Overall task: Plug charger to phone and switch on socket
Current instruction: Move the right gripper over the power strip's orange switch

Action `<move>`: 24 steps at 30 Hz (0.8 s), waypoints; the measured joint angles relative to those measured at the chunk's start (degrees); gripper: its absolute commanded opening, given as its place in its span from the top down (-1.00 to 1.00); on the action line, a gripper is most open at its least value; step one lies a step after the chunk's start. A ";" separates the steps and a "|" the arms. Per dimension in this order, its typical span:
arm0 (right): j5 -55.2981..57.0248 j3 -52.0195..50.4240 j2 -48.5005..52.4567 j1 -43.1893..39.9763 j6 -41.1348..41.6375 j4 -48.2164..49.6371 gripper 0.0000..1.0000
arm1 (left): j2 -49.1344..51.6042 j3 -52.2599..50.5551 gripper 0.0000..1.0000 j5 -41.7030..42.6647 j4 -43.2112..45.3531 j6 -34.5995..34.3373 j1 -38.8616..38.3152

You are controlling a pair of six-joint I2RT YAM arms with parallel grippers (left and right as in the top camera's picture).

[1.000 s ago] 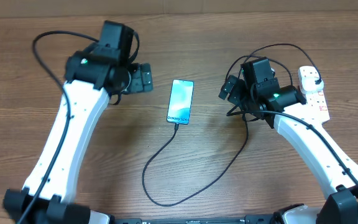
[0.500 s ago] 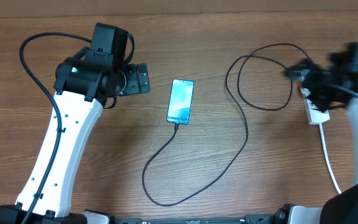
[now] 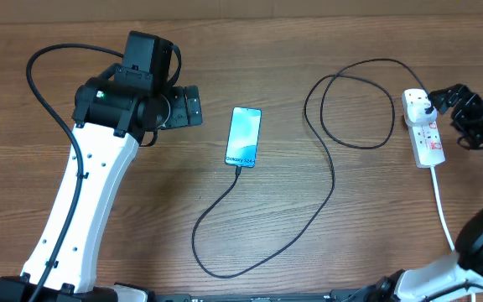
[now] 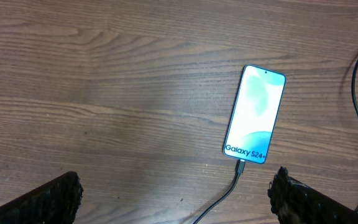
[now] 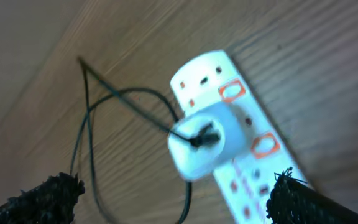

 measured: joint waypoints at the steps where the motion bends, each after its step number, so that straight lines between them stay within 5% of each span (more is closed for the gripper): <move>1: -0.02 0.00 0.94 0.02 -0.24 0.94 -1.00 | 0.00 0.00 -0.99 0.00 0.04 0.00 0.00; 24: 7.43 0.02 9.81 5.88 -2.38 7.87 -1.00 | 0.00 0.00 -0.99 0.00 0.04 0.00 0.00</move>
